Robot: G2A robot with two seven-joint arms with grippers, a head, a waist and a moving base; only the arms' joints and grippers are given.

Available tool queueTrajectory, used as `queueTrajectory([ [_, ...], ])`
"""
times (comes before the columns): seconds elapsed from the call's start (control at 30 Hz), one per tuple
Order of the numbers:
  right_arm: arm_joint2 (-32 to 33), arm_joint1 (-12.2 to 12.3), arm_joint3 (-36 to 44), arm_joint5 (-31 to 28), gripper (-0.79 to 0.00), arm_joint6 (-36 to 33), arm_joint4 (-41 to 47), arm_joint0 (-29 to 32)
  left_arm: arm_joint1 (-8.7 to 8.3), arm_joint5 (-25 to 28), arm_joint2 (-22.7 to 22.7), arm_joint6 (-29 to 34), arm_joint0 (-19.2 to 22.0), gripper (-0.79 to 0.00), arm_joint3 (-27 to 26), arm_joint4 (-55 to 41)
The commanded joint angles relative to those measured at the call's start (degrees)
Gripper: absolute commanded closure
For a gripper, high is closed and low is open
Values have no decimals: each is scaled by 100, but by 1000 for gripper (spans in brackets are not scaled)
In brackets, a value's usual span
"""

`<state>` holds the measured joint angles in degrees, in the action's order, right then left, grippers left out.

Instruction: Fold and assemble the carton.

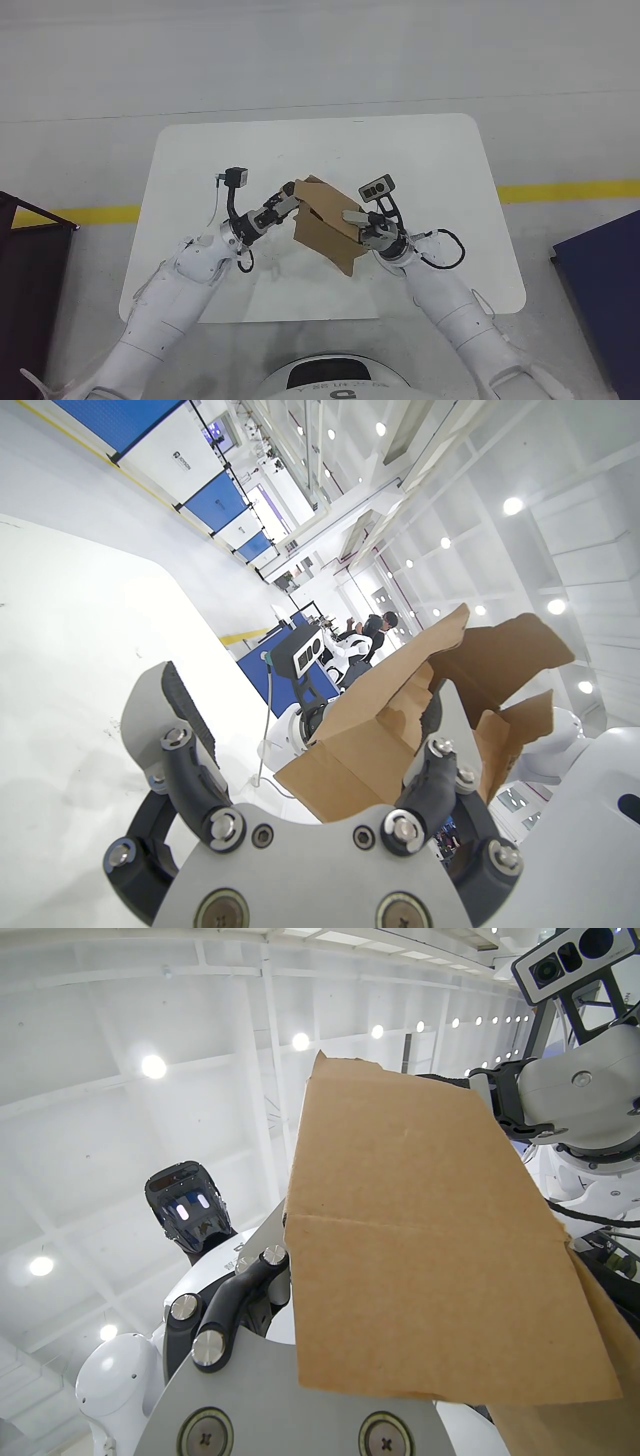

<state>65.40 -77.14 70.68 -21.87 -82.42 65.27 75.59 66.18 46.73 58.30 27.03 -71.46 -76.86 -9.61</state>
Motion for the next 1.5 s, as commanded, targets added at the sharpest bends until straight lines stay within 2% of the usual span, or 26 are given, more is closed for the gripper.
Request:
queueTrajectory([
  [0.0, 0, 0, 0, 0, 0, 0, 0, 0, 0, 0, 0, -1, 0, -785, 0, 0],
  [0.1, 1, -1, 5, 28, 0, 49, 22, 8, 0, 0, 0, -1, 0, -785, 0, 0],
  [0.23, 45, -42, -109, 622, 0, 388, 779, 69, -5, -63, 82, -164, -114, -785, -164, 54],
  [0.5, -1, -103, -499, 1403, 0, 131, 1322, -78, -47, 46, 423, -414, -364, -785, -369, -162],
  [0.6, -58, -121, -557, 1581, 0, 36, 1317, -104, -41, -170, 481, -543, -413, -785, -381, -269],
  [0.67, -119, -135, -542, 1735, 0, -35, 1321, -100, -25, -608, 408, -429, -366, -785, -338, -444],
  [0.73, -176, -147, -526, 1858, 0, -44, 1290, -94, 10, -822, 299, -297, -278, -785, -270, -743],
  [0.87, -260, -166, -514, 1952, 0, -21, 1177, -92, 104, -975, 31, -58, -8, -785, -39, -1065],
  [1.07, -303, -192, -506, 2021, 0, -2, 1168, -68, 223, -935, -335, 252, 258, -785, 95, -961],
  [1.47, -274, -228, -548, 1960, 0, 34, 1155, -22, 235, -809, -361, 980, 449, -785, 206, -731],
])
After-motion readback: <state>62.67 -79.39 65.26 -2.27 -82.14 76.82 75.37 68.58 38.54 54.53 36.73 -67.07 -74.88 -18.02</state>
